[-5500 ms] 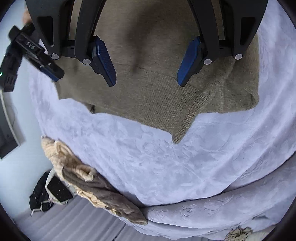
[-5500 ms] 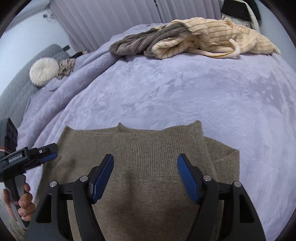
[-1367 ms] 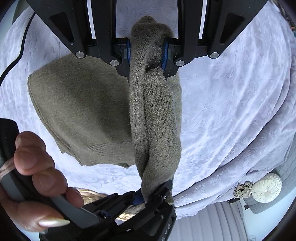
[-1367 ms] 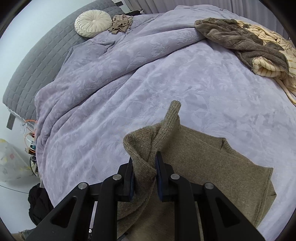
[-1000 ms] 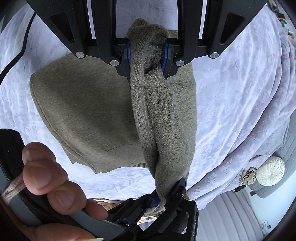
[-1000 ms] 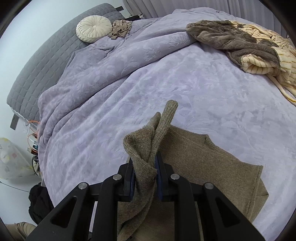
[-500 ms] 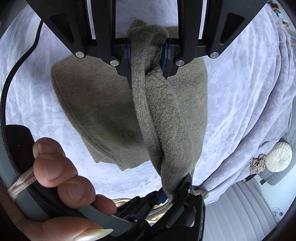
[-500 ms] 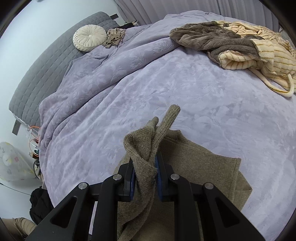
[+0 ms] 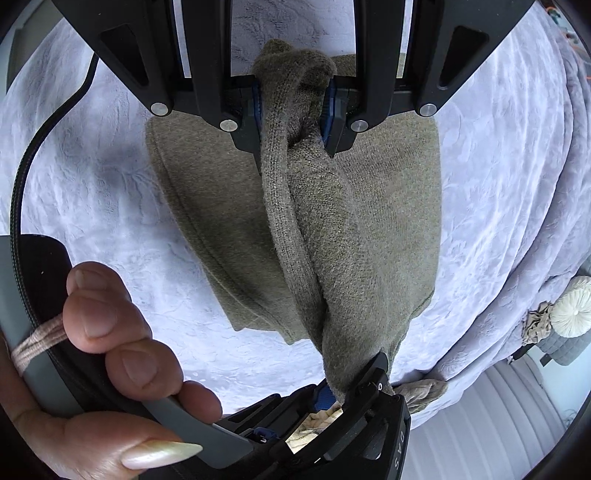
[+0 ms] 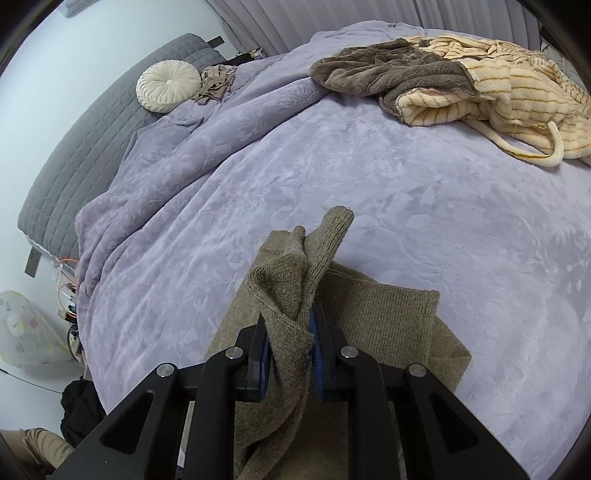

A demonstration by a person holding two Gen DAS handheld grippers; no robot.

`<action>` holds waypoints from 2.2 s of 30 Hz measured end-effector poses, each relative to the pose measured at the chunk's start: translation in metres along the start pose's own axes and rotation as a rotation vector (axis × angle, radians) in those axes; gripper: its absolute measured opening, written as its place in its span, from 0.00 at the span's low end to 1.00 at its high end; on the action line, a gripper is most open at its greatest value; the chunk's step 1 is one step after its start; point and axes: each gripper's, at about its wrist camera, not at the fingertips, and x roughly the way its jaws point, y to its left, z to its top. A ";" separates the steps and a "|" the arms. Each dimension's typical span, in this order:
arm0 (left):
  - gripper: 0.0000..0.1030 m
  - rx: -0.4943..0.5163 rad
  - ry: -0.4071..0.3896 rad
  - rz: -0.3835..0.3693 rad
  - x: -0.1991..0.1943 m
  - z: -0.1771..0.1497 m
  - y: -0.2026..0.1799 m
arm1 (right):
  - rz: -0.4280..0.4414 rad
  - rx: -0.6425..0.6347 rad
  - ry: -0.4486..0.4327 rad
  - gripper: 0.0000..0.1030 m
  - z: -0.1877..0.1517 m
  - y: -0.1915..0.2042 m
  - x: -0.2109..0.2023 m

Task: Fold small clothes
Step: 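Lift the side edge with both tools and fold it over the other half, then open both tools and lift them off the folded sweater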

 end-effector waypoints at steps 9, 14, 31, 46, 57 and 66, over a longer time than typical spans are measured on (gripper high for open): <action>0.25 0.015 0.009 0.021 0.004 0.001 -0.001 | 0.005 0.005 -0.013 0.19 -0.008 -0.015 -0.006; 0.25 0.033 0.008 0.026 0.001 0.003 -0.008 | 0.022 0.017 -0.034 0.19 -0.017 -0.028 -0.015; 0.25 0.105 0.032 0.023 0.020 0.002 -0.018 | 0.034 0.077 -0.061 0.19 -0.041 -0.067 -0.026; 0.82 0.026 0.087 -0.162 0.038 0.010 -0.001 | -0.021 0.221 -0.049 0.20 -0.061 -0.120 -0.006; 0.82 -0.073 -0.023 -0.535 -0.014 -0.012 0.082 | 0.042 0.112 -0.205 0.51 -0.110 -0.059 -0.082; 0.82 -0.178 0.065 -0.331 0.062 0.010 0.121 | 0.021 0.192 -0.036 0.45 -0.135 -0.066 -0.008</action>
